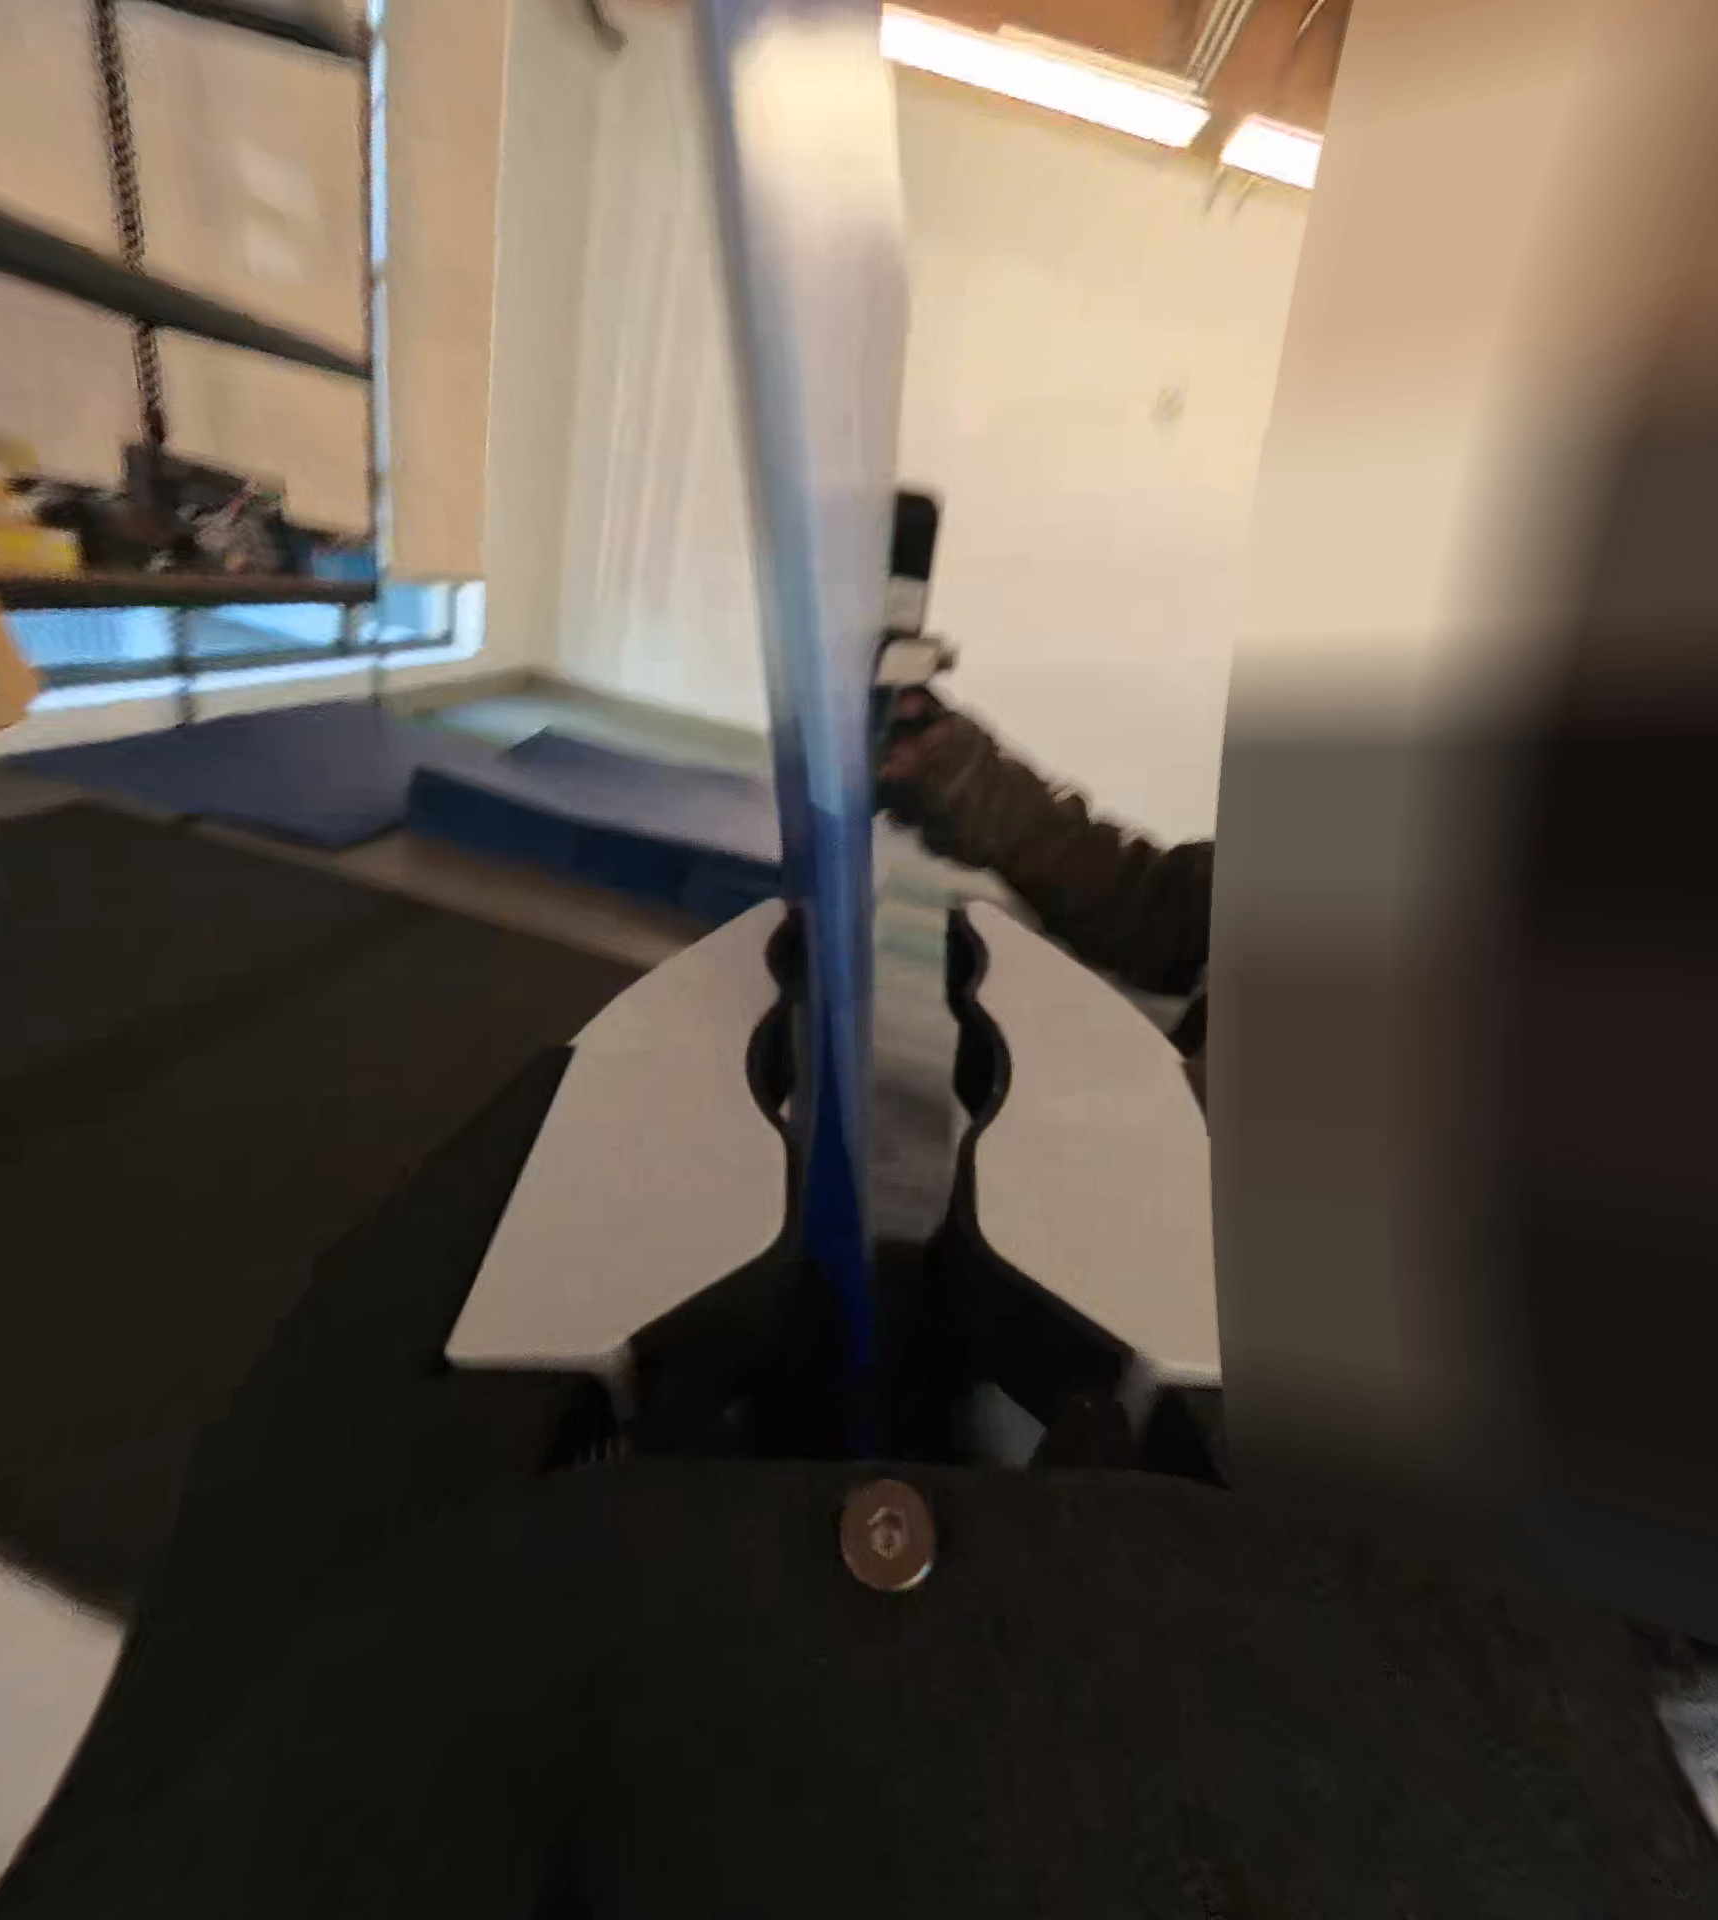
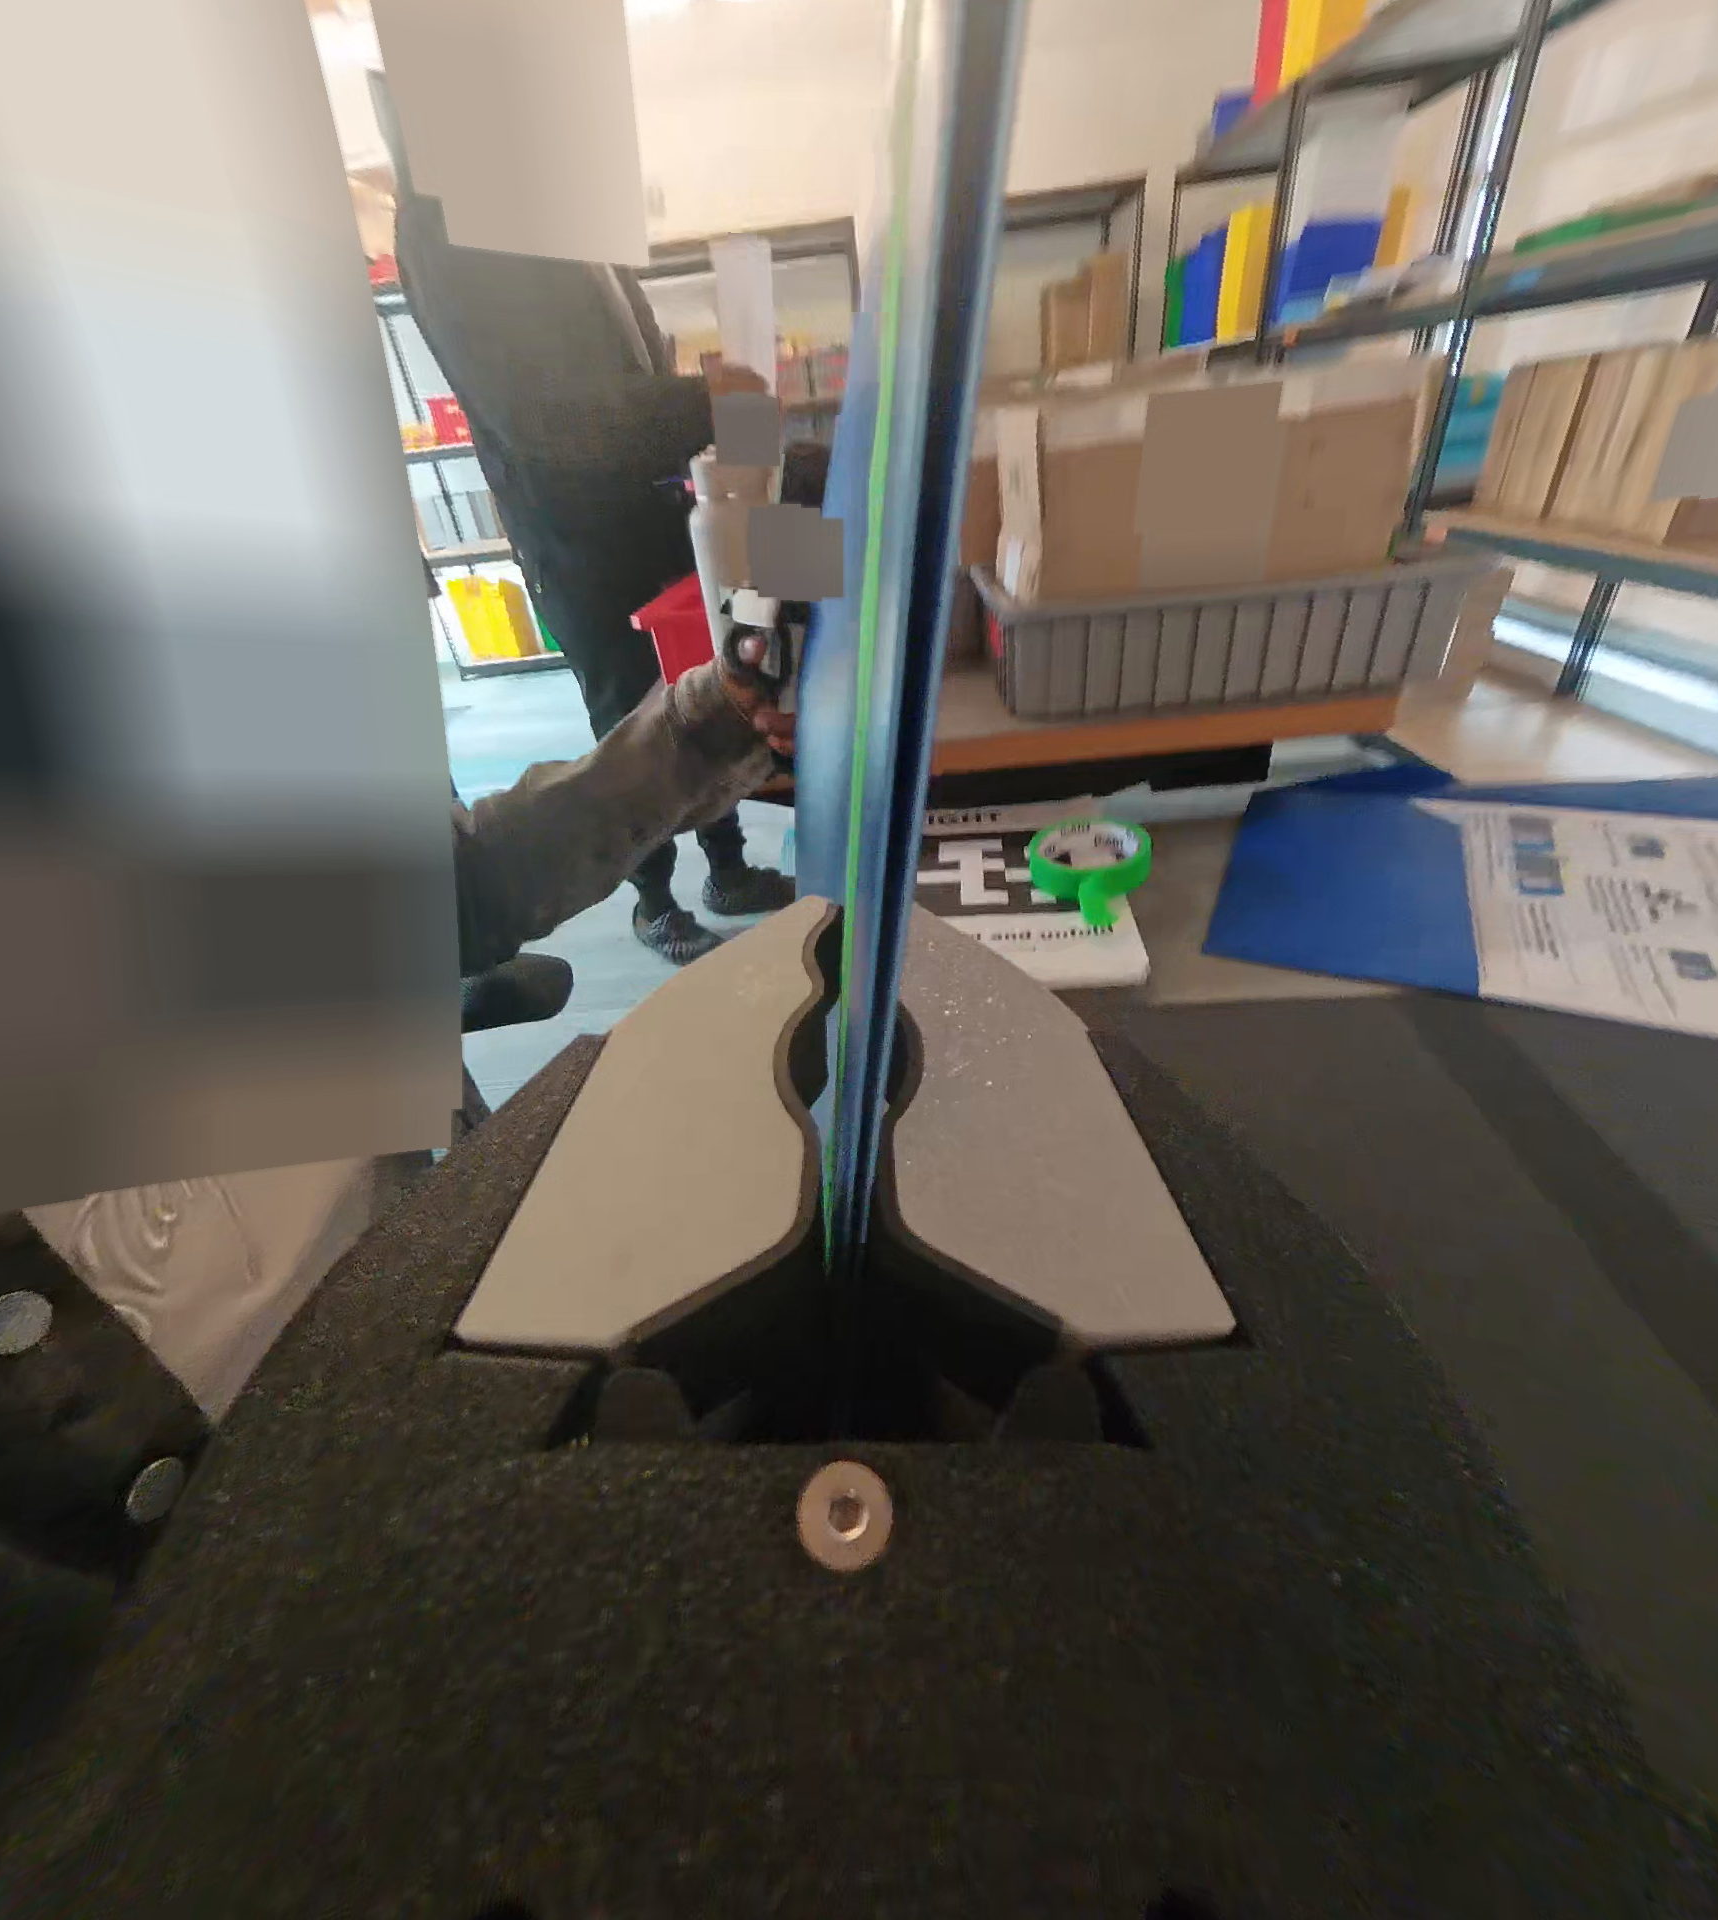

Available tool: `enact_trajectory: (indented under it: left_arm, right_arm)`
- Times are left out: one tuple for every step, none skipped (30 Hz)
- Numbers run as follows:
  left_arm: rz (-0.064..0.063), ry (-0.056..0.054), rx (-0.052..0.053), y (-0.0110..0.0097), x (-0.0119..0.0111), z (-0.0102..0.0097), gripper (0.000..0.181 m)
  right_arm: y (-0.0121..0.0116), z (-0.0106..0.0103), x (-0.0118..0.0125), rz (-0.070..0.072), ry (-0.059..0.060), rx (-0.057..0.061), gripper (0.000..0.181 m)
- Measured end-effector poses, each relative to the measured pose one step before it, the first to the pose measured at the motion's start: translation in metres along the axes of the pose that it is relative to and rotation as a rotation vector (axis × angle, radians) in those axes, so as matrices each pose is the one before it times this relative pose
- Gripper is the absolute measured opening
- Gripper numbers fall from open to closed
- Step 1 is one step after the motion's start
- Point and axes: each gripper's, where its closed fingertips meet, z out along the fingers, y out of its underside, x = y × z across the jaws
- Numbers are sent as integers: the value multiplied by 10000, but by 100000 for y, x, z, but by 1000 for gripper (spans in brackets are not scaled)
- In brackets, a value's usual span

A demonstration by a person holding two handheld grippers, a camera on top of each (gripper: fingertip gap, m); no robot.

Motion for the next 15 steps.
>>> enact_trajectory:
  left_arm:
    - [400,-454,-222,418,-601,96,12]
    - [489,96,97,69,203,124,2]
    - [93,-89,115,-33,-72,149,2]
    - [-31,-408,132,-132,-486,207,1]
    - [270,-182,292,-381,-85,293,1]
    - [327,-103,304,-490,42,344,1]
    - [221,59,340,-642,212,334,1]
    - [109,45,375,-761,156,370,1]
    - [88,-167,406,-820,-173,343,1]
    - [65,-46,434,-840,-103,340,1]
    - [4,-46,445,-846,-194,343,1]
    - [38,-49,418,-799,-252,339,1]
    - [30,-13,388,-721,-255,394,1]
    - [2,64,347,-600,-184,460,0]
    - [0,43,295,-394,-199,542,0]
  right_arm:
    - [113,-72,391,152,46,-55,2]
    - [46,-87,340,42,9,-31,2]
    - [-49,-134,433,14,66,-20,2]
    - [-223,-161,461,-66,89,4,2]
    - [-537,-231,582,-202,223,121,2]
    - [-932,-372,818,-326,513,306,12]
    - [-1260,-556,1241,-360,897,484,43]
    - [-1344,-699,1332,-269,964,592,84]
    - [-1241,-806,1205,-85,830,651,106]
    - [-1272,-839,860,95,551,891,116]
    - [-1195,-815,697,279,416,1102,122]
    - [-712,-626,351,411,187,1035,120]
    - [176,-262,-41,505,-48,688,113]
    - [1203,186,-353,528,-233,205,101]
    - [1941,635,-400,506,-246,-173,98]
